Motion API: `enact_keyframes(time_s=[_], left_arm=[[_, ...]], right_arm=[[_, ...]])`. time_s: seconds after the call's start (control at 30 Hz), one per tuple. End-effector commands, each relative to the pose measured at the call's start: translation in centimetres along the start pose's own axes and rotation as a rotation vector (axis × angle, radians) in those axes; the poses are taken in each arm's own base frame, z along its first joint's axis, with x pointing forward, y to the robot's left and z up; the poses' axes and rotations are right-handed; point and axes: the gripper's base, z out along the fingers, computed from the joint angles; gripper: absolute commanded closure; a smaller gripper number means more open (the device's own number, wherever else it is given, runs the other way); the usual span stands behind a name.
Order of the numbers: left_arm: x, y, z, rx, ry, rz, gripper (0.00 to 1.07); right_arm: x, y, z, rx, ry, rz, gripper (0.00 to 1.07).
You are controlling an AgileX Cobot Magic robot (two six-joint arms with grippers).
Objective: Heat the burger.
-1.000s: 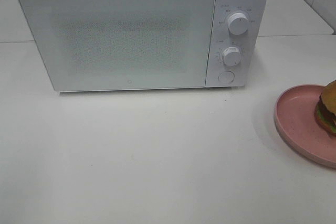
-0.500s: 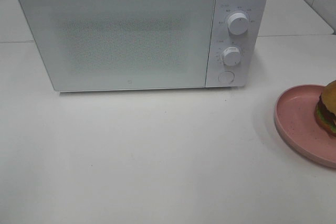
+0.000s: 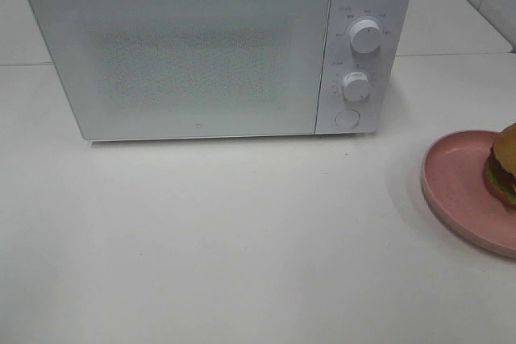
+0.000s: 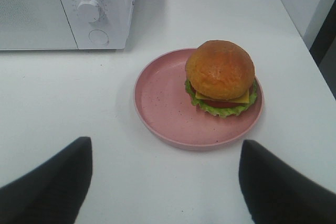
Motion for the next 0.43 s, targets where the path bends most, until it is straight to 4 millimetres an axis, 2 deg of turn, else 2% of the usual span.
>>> enact_keyframes(time_s=[0.03, 0.43], left_arm=[[0.06, -0.12, -0.35, -0.004, -0.034, -0.002, 1.06], [0.06, -0.12, -0.35, -0.004, -0.034, -0.002, 1.06]], right_arm=[[0.11, -0.01, -0.32, 0.004, -0.039, -0.009, 0.35], [0.11, -0.01, -0.32, 0.004, -0.039, -0.009, 0.35]])
